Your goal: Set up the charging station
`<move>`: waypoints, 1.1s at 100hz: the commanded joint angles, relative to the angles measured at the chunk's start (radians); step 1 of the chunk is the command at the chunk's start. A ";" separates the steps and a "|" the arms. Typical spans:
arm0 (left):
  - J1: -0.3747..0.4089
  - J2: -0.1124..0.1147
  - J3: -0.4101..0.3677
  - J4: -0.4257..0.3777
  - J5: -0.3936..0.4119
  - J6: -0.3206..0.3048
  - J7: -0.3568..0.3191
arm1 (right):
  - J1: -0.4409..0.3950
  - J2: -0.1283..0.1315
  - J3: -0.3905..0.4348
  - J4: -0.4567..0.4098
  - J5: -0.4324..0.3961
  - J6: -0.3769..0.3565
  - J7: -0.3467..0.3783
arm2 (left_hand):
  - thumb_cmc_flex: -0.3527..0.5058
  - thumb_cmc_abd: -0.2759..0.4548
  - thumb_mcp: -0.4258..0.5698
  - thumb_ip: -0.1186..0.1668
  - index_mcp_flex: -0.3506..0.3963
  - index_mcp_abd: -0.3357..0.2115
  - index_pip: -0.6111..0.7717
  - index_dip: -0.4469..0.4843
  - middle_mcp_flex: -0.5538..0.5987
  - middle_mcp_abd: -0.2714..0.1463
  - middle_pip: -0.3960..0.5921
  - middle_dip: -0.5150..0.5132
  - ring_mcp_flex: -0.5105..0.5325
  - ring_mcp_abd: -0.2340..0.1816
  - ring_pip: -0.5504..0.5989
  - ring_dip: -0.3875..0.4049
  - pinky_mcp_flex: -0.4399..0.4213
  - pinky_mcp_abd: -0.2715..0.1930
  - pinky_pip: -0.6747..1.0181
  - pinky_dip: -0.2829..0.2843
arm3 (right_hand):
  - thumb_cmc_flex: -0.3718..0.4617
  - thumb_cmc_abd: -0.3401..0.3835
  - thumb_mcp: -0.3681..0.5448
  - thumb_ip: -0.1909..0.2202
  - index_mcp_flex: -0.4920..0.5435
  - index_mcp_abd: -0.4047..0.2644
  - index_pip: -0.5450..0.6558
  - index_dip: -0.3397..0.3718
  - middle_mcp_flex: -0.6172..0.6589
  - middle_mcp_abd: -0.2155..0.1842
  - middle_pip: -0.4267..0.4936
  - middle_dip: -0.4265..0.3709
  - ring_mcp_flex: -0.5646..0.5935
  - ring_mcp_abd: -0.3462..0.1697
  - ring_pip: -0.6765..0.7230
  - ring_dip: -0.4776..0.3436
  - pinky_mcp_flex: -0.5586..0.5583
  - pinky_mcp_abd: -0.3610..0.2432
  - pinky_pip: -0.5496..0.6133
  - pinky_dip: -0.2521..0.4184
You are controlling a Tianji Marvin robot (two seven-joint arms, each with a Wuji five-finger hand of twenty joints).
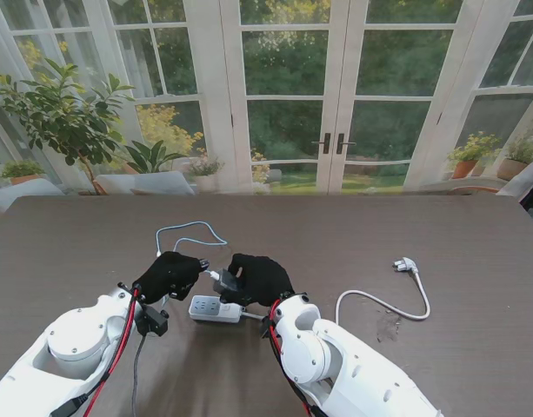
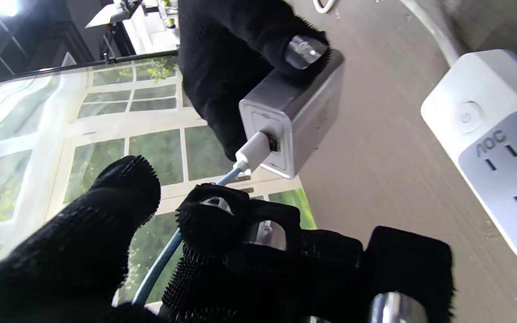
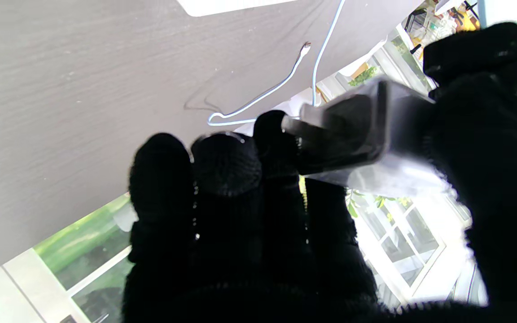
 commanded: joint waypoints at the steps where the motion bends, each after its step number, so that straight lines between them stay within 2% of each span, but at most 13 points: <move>1: -0.002 -0.007 0.001 -0.007 -0.012 -0.008 -0.012 | -0.002 -0.001 -0.005 -0.013 -0.002 0.001 0.020 | 0.002 0.020 0.007 0.045 0.105 0.118 0.177 0.040 0.053 0.102 0.096 -0.011 -0.038 -0.817 0.199 0.090 0.042 -0.075 0.284 -0.007 | 0.048 0.152 0.097 0.109 0.051 -0.146 -0.022 0.020 -0.039 -0.043 0.006 -0.021 -0.029 0.019 -0.024 -0.653 -0.026 0.020 -0.008 -0.007; 9: -0.005 -0.007 0.000 -0.011 -0.011 -0.013 -0.011 | -0.001 0.003 -0.008 -0.019 0.001 0.001 0.034 | 0.003 0.015 0.015 0.048 0.106 0.117 0.181 0.043 0.053 0.100 0.095 -0.011 -0.038 -0.817 0.199 0.090 0.042 -0.075 0.284 -0.009 | 0.018 0.181 0.088 0.158 0.028 -0.118 -0.090 0.047 -0.077 -0.041 0.000 -0.050 -0.052 0.022 -0.043 -0.650 -0.049 0.025 -0.007 -0.005; 14: -0.007 -0.006 0.000 -0.013 -0.013 -0.015 -0.015 | 0.000 0.004 -0.010 -0.021 -0.002 0.002 0.038 | 0.001 0.010 0.020 0.048 0.105 0.118 0.183 0.045 0.053 0.100 0.095 -0.011 -0.038 -0.817 0.199 0.090 0.041 -0.073 0.284 -0.010 | -0.006 0.199 0.083 0.217 0.015 -0.104 -0.141 0.095 -0.102 -0.041 -0.003 -0.067 -0.066 0.024 -0.050 -0.652 -0.059 0.025 -0.008 -0.003; 15: -0.007 -0.005 -0.001 -0.013 -0.013 -0.015 -0.016 | 0.000 0.004 -0.011 -0.022 -0.002 0.003 0.039 | 0.001 0.009 0.021 0.048 0.105 0.118 0.183 0.045 0.053 0.100 0.095 -0.011 -0.038 -0.817 0.199 0.090 0.041 -0.073 0.284 -0.010 | -0.012 0.201 0.084 0.236 0.012 -0.101 -0.150 0.108 -0.107 -0.040 -0.004 -0.070 -0.069 0.024 -0.052 -0.652 -0.062 0.025 -0.009 -0.003; 16: -0.007 -0.005 -0.001 -0.013 -0.013 -0.016 -0.017 | 0.000 0.004 -0.011 -0.023 -0.003 0.003 0.040 | 0.001 0.010 0.022 0.049 0.105 0.117 0.183 0.045 0.053 0.100 0.095 -0.011 -0.038 -0.817 0.199 0.090 0.041 -0.073 0.284 -0.011 | -0.019 0.208 0.082 0.264 0.009 -0.100 -0.180 0.170 -0.115 -0.042 -0.004 -0.077 -0.074 0.024 -0.053 -0.653 -0.065 0.025 -0.010 -0.002; 19: -0.009 -0.004 0.000 -0.014 -0.009 -0.017 -0.020 | 0.000 0.005 -0.012 -0.025 -0.004 0.005 0.042 | 0.000 0.010 0.023 0.049 0.105 0.116 0.183 0.046 0.053 0.100 0.095 -0.011 -0.038 -0.817 0.199 0.090 0.041 -0.073 0.284 -0.011 | -0.027 0.211 0.078 0.288 -0.003 -0.098 -0.210 0.224 -0.132 -0.041 -0.007 -0.083 -0.083 0.026 -0.056 -0.654 -0.073 0.024 -0.012 -0.001; 27: -0.013 -0.002 0.001 -0.014 -0.006 -0.017 -0.027 | 0.001 0.007 -0.014 -0.031 -0.007 0.012 0.047 | 0.000 0.006 0.025 0.050 0.105 0.112 0.184 0.047 0.053 0.095 0.094 -0.011 -0.038 -0.817 0.199 0.090 0.042 -0.078 0.284 -0.013 | -0.038 0.203 0.061 0.290 -0.038 -0.091 -0.225 0.233 -0.177 -0.039 -0.007 -0.084 -0.110 0.027 -0.055 -0.653 -0.095 0.021 -0.011 0.003; 32: -0.016 0.000 0.002 -0.012 -0.005 -0.016 -0.038 | 0.002 0.010 -0.015 -0.040 -0.013 0.021 0.058 | -0.003 0.008 0.023 0.049 0.105 0.112 0.184 0.047 0.053 0.095 0.093 -0.011 -0.038 -0.817 0.199 0.090 0.043 -0.080 0.284 -0.014 | -0.039 0.201 0.055 0.291 -0.032 -0.097 -0.215 0.245 -0.197 -0.044 0.068 -0.044 -0.112 0.014 -0.004 -0.635 -0.099 0.008 -0.003 0.009; 36: -0.019 0.003 0.002 -0.011 -0.006 -0.014 -0.054 | 0.003 0.016 -0.015 -0.049 -0.017 0.029 0.074 | -0.005 0.008 0.020 0.049 0.104 0.109 0.183 0.047 0.053 0.095 0.093 -0.011 -0.038 -0.817 0.199 0.090 0.044 -0.085 0.284 -0.016 | -0.041 0.200 0.046 0.290 -0.044 -0.099 -0.217 0.248 -0.232 -0.043 0.091 -0.023 -0.124 0.011 0.022 -0.628 -0.105 0.005 0.003 0.012; 47: -0.027 0.012 0.003 -0.007 0.006 -0.007 -0.088 | 0.010 0.031 -0.016 -0.069 -0.022 0.040 0.125 | -0.004 0.011 0.006 0.050 0.104 0.096 0.178 0.046 0.053 0.089 0.089 -0.012 -0.038 -0.817 0.199 0.090 0.046 -0.104 0.284 -0.026 | -0.052 0.196 0.019 0.288 -0.103 -0.115 -0.216 0.255 -0.334 -0.041 0.088 -0.009 -0.168 0.003 0.061 -0.626 -0.126 -0.012 0.024 0.027; 66: -0.034 0.020 0.003 -0.004 0.024 0.006 -0.116 | 0.016 0.042 -0.016 -0.086 -0.041 0.051 0.148 | -0.006 0.016 -0.001 0.052 0.103 0.091 0.176 0.046 0.053 0.087 0.088 -0.012 -0.038 -0.817 0.199 0.090 0.047 -0.113 0.284 -0.032 | -0.056 0.175 0.007 0.286 -0.141 -0.131 -0.191 0.272 -0.448 -0.031 0.110 -0.005 -0.197 -0.016 0.132 -0.626 -0.130 -0.027 0.066 0.051; 101: -0.050 0.040 0.003 -0.008 0.031 0.046 -0.207 | 0.040 0.054 -0.033 -0.103 -0.059 0.072 0.199 | -0.002 0.025 -0.009 0.055 0.103 0.088 0.168 0.042 0.053 0.086 0.085 -0.012 -0.038 -0.817 0.199 0.090 0.047 -0.118 0.284 -0.041 | -0.034 0.136 0.020 0.280 -0.269 -0.155 -0.081 0.360 -0.608 -0.048 0.311 0.152 -0.161 -0.080 0.294 -0.603 -0.081 -0.041 0.146 0.084; 110: -0.053 0.043 0.004 -0.008 0.035 0.052 -0.219 | 0.044 0.055 -0.038 -0.104 -0.062 0.073 0.205 | 0.000 0.027 -0.012 0.055 0.103 0.086 0.166 0.041 0.053 0.086 0.083 -0.012 -0.038 -0.817 0.199 0.090 0.047 -0.120 0.284 -0.043 | -0.018 0.132 0.029 0.281 -0.282 -0.152 -0.054 0.376 -0.585 -0.066 0.363 0.194 -0.116 -0.098 0.340 -0.592 -0.052 -0.046 0.170 0.091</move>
